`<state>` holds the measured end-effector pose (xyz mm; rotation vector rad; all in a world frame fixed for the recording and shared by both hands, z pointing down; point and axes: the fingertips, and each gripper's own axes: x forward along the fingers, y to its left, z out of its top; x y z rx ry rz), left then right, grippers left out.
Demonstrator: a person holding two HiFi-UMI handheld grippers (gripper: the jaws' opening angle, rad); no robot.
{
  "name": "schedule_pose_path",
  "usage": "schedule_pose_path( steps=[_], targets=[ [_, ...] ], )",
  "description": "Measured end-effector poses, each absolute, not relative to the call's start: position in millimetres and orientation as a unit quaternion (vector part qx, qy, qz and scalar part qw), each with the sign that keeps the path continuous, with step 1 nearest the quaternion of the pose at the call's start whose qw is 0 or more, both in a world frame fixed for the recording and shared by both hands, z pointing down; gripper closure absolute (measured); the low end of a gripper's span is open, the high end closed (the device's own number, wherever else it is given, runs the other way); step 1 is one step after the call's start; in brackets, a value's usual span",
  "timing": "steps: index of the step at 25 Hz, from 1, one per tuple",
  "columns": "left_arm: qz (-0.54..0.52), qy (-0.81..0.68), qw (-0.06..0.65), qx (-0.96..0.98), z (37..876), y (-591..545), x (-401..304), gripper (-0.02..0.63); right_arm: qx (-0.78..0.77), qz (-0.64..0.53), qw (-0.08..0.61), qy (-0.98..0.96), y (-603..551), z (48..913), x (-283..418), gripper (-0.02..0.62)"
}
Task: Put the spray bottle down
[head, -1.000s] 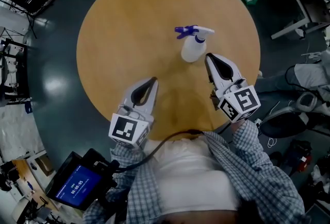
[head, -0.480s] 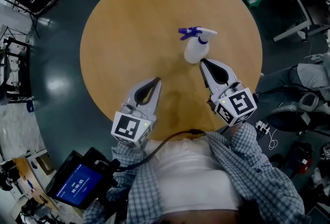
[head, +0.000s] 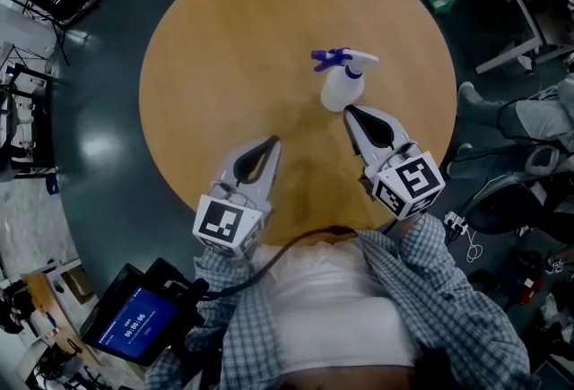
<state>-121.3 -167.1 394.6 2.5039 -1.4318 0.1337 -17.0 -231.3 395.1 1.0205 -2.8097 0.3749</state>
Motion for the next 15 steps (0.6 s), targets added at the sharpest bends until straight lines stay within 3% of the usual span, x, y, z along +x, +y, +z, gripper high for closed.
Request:
schedule_pose_path(
  steps=[15],
  targets=[
    [0.055,-0.499,0.139,0.853,394.3,-166.9,-123.4,0.607,0.326,0.142,0.069,-0.932,-230.1,399.1,-21.6,0.592]
  ],
)
